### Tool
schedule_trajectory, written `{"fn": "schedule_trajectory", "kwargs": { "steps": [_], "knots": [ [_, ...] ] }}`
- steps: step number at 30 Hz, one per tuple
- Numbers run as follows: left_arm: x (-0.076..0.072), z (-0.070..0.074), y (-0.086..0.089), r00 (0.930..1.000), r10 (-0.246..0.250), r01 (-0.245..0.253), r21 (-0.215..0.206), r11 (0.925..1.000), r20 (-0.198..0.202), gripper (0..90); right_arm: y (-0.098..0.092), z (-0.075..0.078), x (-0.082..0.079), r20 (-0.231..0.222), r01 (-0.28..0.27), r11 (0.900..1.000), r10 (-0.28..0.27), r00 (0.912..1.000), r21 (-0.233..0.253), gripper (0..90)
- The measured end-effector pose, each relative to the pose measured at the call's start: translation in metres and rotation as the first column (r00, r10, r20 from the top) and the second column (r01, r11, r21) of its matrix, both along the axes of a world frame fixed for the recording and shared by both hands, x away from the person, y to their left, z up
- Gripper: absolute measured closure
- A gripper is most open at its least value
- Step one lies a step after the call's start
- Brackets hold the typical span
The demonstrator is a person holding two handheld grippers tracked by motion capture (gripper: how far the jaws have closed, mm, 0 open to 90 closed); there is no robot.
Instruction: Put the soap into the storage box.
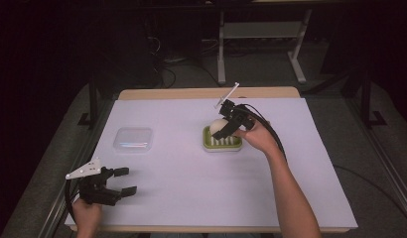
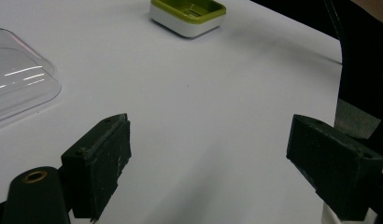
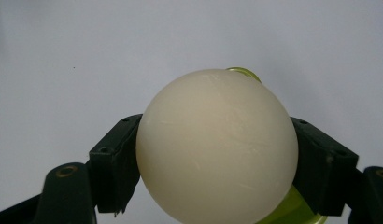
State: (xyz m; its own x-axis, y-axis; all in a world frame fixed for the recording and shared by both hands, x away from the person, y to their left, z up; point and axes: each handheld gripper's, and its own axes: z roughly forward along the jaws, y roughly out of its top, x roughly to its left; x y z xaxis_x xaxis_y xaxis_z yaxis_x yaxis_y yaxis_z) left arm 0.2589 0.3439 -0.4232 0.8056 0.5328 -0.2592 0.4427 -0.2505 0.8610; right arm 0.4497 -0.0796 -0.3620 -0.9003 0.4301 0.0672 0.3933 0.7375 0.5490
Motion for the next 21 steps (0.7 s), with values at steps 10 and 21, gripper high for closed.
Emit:
{"fn": "schedule_trajectory", "kwargs": {
  "steps": [10,21],
  "knots": [
    [0.0,0.0,0.0,1.0,0.001,-0.001,0.0,1.0,-0.001,13.1,-0.0005,-0.0037,0.004,-0.001,0.02,1.0,-0.02,0.9998,-0.001,24.1],
    [-0.0001,-0.0002,-0.0006,1.0,0.0,0.0,-0.004,1.0,0.0,13.1,-0.0001,-0.0099,0.0079,-0.015,0.031,0.999,-0.032,0.9994,-0.02,24.1]
  ]
}}
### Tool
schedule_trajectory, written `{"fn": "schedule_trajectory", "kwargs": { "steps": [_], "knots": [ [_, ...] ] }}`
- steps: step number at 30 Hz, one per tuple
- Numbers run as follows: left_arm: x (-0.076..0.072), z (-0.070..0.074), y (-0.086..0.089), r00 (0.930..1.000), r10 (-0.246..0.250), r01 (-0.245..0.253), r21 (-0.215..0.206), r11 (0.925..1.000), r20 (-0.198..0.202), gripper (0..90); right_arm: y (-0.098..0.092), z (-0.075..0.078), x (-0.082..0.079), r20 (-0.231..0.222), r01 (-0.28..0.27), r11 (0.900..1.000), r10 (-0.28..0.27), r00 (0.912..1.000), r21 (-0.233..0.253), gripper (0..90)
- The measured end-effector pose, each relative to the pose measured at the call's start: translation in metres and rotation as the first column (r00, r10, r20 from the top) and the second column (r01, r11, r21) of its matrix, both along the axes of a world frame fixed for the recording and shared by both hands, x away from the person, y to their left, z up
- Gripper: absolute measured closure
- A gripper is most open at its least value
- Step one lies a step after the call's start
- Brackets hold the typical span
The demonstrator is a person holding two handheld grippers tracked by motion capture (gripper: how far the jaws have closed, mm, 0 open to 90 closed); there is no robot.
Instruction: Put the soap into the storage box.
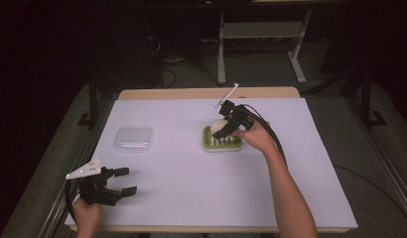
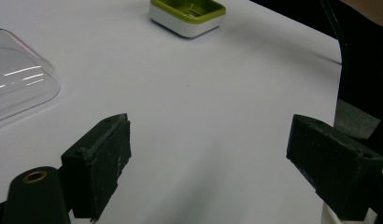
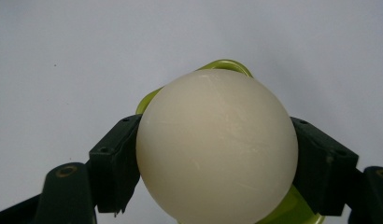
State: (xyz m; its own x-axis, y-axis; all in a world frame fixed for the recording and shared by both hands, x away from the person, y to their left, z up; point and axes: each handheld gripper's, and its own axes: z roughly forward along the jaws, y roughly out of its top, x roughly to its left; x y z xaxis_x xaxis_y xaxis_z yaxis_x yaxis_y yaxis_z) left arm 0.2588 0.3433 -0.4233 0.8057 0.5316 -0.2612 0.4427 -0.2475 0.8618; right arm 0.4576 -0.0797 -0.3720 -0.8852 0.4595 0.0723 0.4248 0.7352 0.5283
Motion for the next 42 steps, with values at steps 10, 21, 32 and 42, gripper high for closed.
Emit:
{"fn": "schedule_trajectory", "kwargs": {
  "steps": [10,21,32,42],
  "knots": [
    [0.0,0.0,0.0,1.0,0.002,-0.002,0.0,1.0,-0.002,13.2,0.0,-0.006,0.003,-0.013,0.012,1.0,-0.012,0.9998,-0.006,24.0],
    [0.0,0.0,0.0,1.0,0.002,-0.002,0.001,1.0,-0.001,13.2,0.0,-0.011,0.007,-0.016,0.026,0.999,-0.026,0.9995,-0.019,24.0],
    [0.0,0.0,0.0,1.0,0.002,-0.002,0.0,1.0,-0.001,13.1,-0.001,-0.016,0.008,-0.032,0.037,0.999,-0.038,0.9988,-0.028,24.0],
    [0.0,0.0,0.0,1.0,0.002,-0.002,0.001,1.0,-0.002,13.1,0.001,-0.02,0.009,-0.04,0.039,0.998,-0.04,0.9984,-0.044,24.0]
  ]
}}
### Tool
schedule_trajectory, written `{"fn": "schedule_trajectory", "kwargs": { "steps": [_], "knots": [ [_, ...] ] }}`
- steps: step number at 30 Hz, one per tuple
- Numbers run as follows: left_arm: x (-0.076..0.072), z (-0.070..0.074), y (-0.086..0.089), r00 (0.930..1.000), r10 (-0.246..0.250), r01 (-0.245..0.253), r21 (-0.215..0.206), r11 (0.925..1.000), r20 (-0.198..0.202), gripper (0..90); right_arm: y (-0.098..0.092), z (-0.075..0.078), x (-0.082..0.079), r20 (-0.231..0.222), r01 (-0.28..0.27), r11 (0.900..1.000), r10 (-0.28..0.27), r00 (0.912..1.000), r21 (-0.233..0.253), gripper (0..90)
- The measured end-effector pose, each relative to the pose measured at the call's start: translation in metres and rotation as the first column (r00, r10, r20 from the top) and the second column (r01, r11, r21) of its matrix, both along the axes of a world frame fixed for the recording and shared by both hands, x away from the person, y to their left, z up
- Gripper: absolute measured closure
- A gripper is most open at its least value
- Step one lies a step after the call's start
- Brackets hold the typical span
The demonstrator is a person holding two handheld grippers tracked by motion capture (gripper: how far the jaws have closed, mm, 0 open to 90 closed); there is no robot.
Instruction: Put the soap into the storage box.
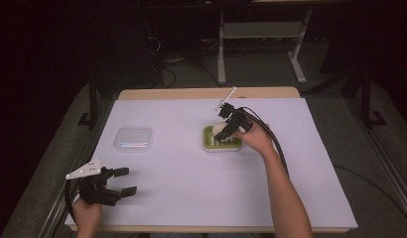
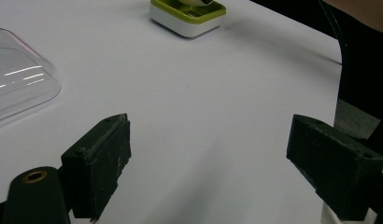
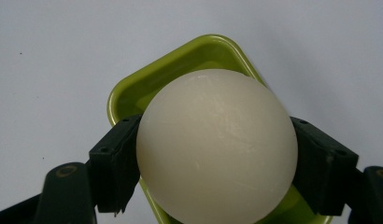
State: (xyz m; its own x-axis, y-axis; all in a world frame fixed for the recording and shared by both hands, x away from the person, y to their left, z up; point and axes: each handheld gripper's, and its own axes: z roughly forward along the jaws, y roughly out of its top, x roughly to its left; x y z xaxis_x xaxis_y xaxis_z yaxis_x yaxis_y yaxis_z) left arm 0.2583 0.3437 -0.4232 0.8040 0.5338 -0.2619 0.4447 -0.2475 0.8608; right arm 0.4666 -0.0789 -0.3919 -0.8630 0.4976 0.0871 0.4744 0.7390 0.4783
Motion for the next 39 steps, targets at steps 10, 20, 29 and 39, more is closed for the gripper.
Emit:
{"fn": "schedule_trajectory", "kwargs": {
  "steps": [10,20,29,39],
  "knots": [
    [0.0,0.0,0.0,1.0,-0.002,0.002,0.001,1.0,0.002,13.2,0.001,-0.002,0.0,-0.006,0.004,1.0,-0.004,1.0,0.002,24.0],
    [0.0,0.0,0.0,1.0,0.0,0.0,0.0,1.0,0.0,13.1,0.0,-0.007,0.001,-0.009,0.007,1.0,-0.007,0.9999,-0.006,24.1],
    [0.0,0.0,0.0,1.0,-0.002,0.002,0.001,1.0,0.001,13.1,0.001,-0.011,0.002,-0.02,0.013,1.0,-0.013,0.9997,-0.014,24.0],
    [0.0,0.0,0.0,1.0,-0.002,0.002,0.0,1.0,0.002,13.1,0.002,-0.012,0.003,-0.026,0.015,1.0,-0.016,0.9995,-0.025,24.0]
  ]
}}
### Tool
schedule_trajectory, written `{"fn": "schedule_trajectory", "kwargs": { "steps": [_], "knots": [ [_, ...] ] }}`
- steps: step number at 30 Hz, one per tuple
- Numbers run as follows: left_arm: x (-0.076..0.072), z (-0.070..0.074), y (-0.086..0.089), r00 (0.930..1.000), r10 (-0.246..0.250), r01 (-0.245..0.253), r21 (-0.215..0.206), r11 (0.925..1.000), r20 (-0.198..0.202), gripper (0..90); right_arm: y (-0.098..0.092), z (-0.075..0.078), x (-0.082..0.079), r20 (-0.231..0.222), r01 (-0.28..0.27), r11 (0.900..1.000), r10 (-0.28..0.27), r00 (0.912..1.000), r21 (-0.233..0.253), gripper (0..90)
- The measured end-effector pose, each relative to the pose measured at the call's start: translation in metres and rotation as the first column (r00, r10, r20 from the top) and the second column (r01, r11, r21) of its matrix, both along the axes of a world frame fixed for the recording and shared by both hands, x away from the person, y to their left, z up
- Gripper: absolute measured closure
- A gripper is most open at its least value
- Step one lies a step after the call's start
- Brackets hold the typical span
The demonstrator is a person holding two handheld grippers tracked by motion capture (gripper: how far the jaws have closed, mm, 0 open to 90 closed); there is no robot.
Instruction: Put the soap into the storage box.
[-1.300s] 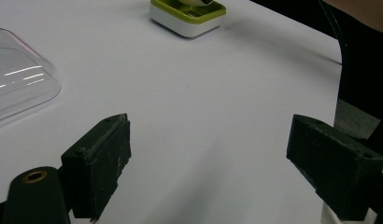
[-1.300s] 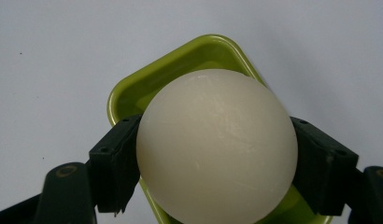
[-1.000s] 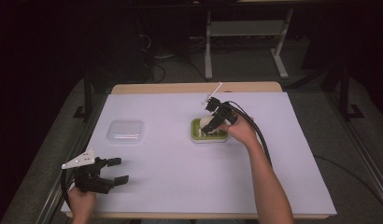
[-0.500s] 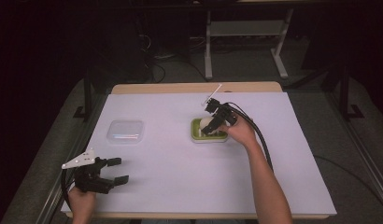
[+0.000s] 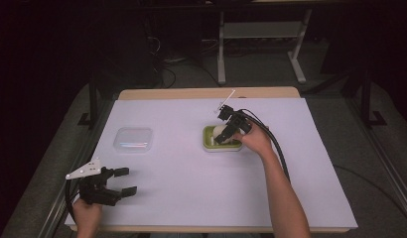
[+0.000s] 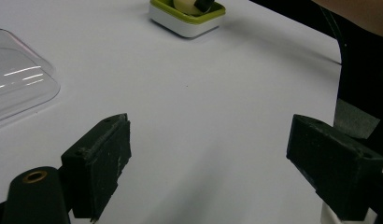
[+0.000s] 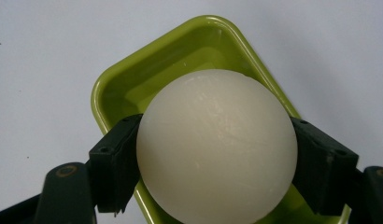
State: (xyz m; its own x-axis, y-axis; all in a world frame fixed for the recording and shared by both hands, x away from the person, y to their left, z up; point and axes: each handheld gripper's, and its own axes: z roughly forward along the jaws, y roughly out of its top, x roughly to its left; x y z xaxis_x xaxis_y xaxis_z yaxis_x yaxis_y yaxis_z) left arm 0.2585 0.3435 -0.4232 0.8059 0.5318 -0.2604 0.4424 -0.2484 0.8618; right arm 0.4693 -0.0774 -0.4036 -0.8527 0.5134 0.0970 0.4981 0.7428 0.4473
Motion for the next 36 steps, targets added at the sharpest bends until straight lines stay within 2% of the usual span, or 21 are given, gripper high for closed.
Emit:
{"fn": "schedule_trajectory", "kwargs": {
  "steps": [25,29,32,36],
  "knots": [
    [0.0,0.0,0.0,1.0,0.001,-0.001,0.003,1.0,0.0,13.1,0.005,0.0,-0.002,0.014,0.001,0.999,0.0,0.9999,-0.04,23.5],
    [0.0,0.0,0.0,1.0,-0.001,0.001,0.003,1.0,0.0,13.2,0.003,0.008,-0.003,0.039,0.007,1.0,-0.007,0.9992,0.014,26.0],
    [0.0,0.0,-0.001,1.0,0.001,-0.001,0.001,1.0,-0.002,13.2,0.003,0.013,-0.005,0.051,-0.003,1.0,0.003,0.9987,0.008,26.5],
    [0.0,0.001,0.0,1.0,-0.001,0.001,0.004,1.0,0.0,13.1,0.001,0.016,-0.007,0.039,-0.007,1.0,0.007,0.9992,0.019,25.6]
  ]
}}
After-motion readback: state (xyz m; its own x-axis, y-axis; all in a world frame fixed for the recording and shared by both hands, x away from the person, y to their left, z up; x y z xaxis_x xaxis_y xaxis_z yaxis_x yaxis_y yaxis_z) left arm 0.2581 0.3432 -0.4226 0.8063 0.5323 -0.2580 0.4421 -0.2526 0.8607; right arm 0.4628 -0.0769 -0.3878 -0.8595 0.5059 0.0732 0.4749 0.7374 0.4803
